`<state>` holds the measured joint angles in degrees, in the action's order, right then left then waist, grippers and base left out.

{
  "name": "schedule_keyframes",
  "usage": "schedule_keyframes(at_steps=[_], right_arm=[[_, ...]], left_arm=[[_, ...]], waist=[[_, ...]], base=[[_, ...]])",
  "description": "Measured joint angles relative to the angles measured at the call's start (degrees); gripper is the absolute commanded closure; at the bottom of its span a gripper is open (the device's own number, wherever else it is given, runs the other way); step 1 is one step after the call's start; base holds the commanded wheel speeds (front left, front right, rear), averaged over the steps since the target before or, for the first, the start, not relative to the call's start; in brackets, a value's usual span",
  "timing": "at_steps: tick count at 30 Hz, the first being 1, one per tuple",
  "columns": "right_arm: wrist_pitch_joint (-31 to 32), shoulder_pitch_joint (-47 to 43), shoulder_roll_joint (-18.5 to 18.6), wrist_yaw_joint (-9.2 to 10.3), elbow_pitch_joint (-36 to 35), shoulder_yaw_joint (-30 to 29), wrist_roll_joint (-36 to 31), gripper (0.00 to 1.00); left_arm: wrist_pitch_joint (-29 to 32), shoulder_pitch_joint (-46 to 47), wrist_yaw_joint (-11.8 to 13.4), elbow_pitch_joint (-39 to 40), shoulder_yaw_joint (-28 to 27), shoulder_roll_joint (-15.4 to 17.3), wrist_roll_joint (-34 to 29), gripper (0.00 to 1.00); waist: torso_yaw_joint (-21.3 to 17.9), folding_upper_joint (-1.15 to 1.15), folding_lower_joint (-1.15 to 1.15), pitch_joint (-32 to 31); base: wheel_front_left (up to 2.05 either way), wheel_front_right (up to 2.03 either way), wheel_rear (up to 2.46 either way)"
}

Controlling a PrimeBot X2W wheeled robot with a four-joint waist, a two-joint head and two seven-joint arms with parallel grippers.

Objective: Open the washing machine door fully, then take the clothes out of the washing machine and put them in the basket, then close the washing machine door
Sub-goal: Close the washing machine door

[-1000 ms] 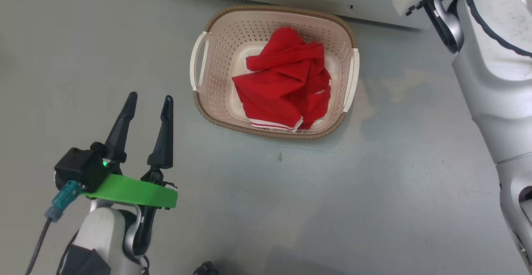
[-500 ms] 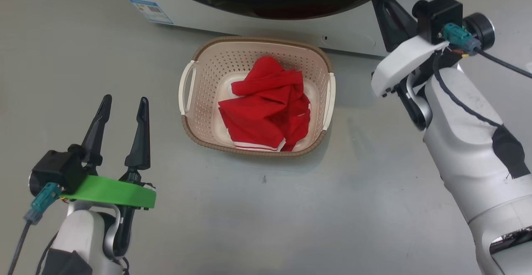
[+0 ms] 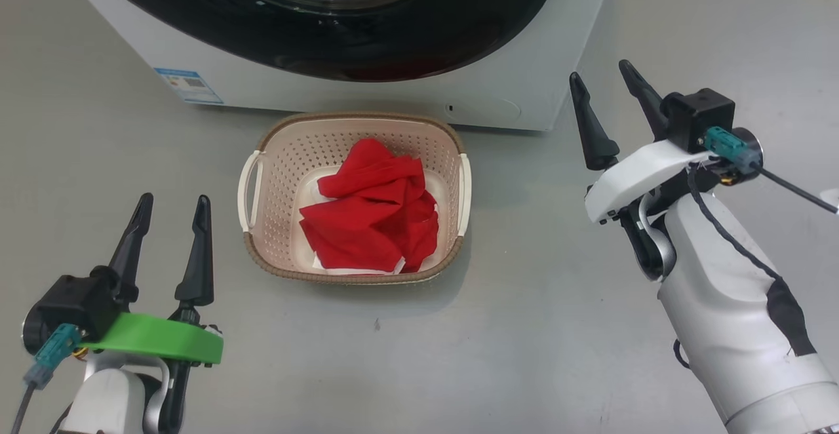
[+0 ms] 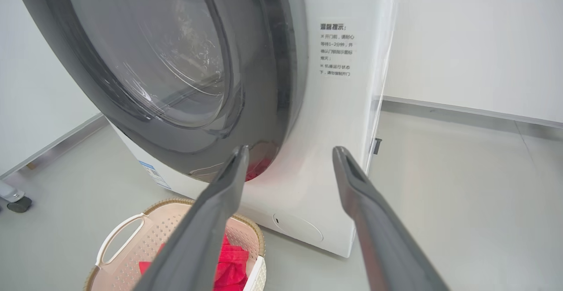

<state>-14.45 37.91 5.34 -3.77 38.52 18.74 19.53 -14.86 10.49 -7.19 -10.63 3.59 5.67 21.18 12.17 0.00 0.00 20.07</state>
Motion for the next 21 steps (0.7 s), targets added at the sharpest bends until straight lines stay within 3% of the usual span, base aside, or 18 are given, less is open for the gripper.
schedule_keyframes(at_steps=[21], right_arm=[[0.00,-17.78,-1.34,3.36,-10.78,-5.16,0.59,0.00]], left_arm=[[0.00,-4.68,0.00,-1.20,-3.37,0.49,-2.56,0.00]], waist=[[-7.97,0.00,0.00,-7.27]], base=[[0.00,0.00,0.00]])
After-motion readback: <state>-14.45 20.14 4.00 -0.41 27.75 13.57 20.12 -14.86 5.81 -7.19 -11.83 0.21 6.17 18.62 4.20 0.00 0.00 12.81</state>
